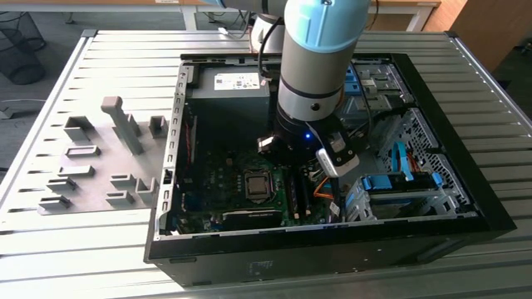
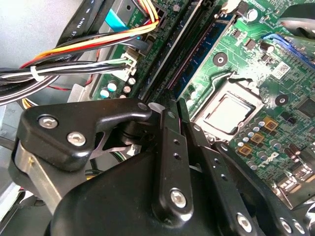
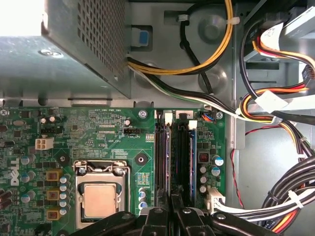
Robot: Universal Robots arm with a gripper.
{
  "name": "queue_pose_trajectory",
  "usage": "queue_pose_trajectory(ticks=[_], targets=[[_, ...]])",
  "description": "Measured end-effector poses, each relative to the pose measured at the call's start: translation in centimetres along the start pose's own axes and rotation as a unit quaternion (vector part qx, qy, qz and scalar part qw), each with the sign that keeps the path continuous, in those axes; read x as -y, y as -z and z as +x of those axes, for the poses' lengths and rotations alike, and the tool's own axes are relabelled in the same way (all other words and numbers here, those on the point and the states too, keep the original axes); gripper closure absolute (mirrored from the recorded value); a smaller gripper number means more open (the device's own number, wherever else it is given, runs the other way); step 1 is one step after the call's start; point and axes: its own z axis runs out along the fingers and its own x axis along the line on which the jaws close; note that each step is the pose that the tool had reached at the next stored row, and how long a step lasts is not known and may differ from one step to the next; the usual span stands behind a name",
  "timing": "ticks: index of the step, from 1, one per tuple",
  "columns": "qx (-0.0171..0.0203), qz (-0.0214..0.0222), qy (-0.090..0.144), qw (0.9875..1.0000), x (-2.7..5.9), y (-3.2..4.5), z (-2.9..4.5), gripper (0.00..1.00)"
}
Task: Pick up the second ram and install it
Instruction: 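Insert the second ram into the second slot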
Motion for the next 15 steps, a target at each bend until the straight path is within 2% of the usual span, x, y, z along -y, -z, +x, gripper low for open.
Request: queue_pose_trajectory(ticks=[7,15], targets=[[0.0000,-0.0002,0.000,1.0000,0.00,0.12,0.02,0.86],[-0.0001,-0.0115,0.000,0.9999,0.07,0.21,0.03,0.86]])
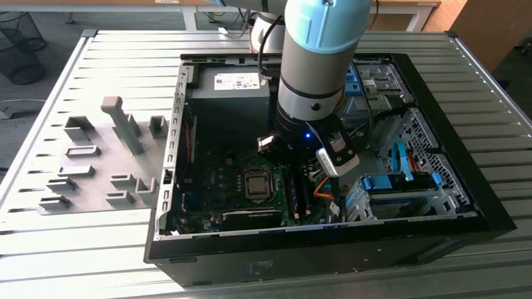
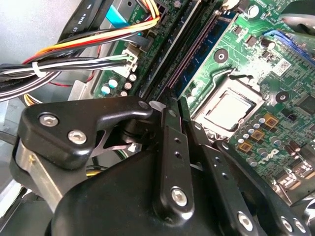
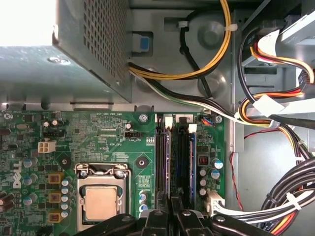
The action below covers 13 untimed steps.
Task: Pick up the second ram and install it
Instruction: 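Insert the second ram into the second slot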
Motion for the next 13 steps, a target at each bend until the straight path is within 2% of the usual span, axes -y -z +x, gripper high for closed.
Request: queue_pose_trajectory(ticks=[13], targets=[[0.0000,-0.0003,0.000,1.0000,-0.01,0.19,0.00,0.86]])
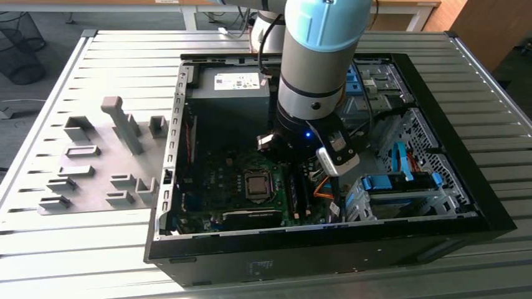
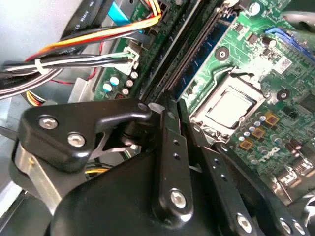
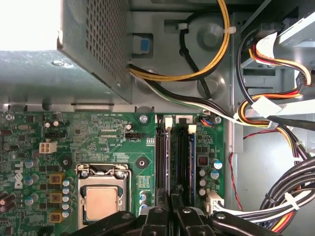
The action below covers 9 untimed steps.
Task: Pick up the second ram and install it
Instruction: 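Insert the second ram into the second slot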
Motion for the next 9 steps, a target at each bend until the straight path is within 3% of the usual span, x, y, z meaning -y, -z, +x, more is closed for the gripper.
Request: queue_pose_trajectory(ticks=[9], targets=[[0.0000,-0.0001,0.000,1.0000,0.17,0.00,0.00,0.86]])
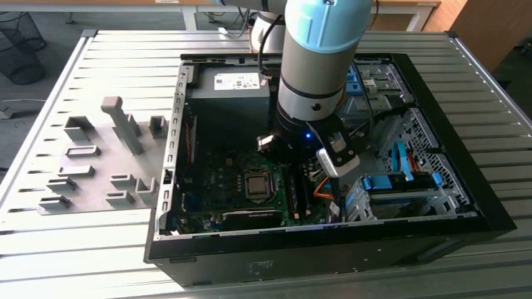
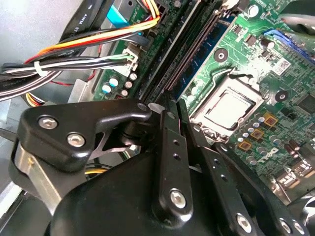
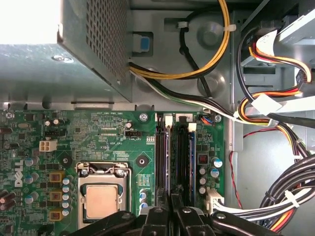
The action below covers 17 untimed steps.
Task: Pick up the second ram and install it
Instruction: 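Insert the second ram into the second slot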
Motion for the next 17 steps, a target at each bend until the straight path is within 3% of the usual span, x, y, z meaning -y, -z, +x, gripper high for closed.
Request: queue_pose_trajectory(ticks=[17], targets=[[0.0000,0.0000,0.000,1.0000,0.34,0.01,0.00,0.86]])
